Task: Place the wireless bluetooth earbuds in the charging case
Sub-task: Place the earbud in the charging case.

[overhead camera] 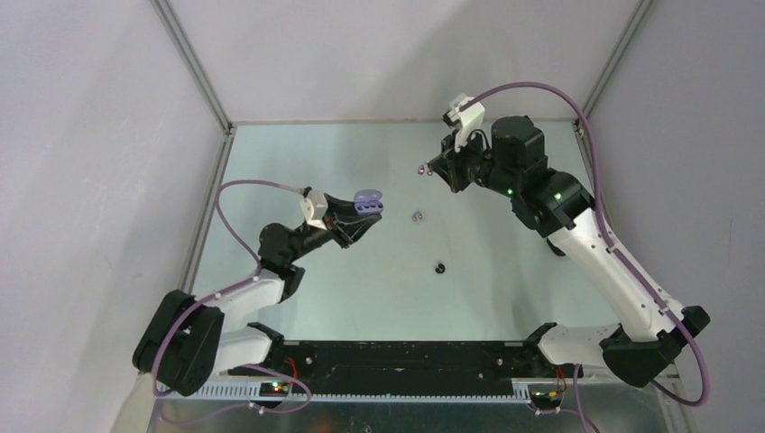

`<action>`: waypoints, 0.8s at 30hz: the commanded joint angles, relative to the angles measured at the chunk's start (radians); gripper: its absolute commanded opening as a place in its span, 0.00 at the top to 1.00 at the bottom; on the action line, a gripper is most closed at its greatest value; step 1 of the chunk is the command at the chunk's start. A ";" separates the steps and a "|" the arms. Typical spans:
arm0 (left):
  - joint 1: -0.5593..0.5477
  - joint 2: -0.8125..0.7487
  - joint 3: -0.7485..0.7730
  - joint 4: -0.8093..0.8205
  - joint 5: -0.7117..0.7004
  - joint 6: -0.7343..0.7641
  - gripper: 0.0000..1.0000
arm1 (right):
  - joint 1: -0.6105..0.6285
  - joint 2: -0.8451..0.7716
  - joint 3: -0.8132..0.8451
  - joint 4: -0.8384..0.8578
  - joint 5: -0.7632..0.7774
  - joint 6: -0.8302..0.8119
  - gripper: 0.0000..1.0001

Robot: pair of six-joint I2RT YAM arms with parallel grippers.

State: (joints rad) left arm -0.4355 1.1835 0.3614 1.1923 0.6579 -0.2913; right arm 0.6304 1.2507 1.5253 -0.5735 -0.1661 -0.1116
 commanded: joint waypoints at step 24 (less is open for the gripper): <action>-0.031 0.030 0.022 0.128 0.129 -0.120 1.00 | 0.330 0.197 0.153 0.015 0.094 -0.047 1.00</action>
State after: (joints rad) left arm -0.4610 1.2266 0.3614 1.2739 0.7738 -0.4019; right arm 0.9333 1.4631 1.6592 -0.5716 -0.0681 -0.1337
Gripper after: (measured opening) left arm 0.374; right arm 0.009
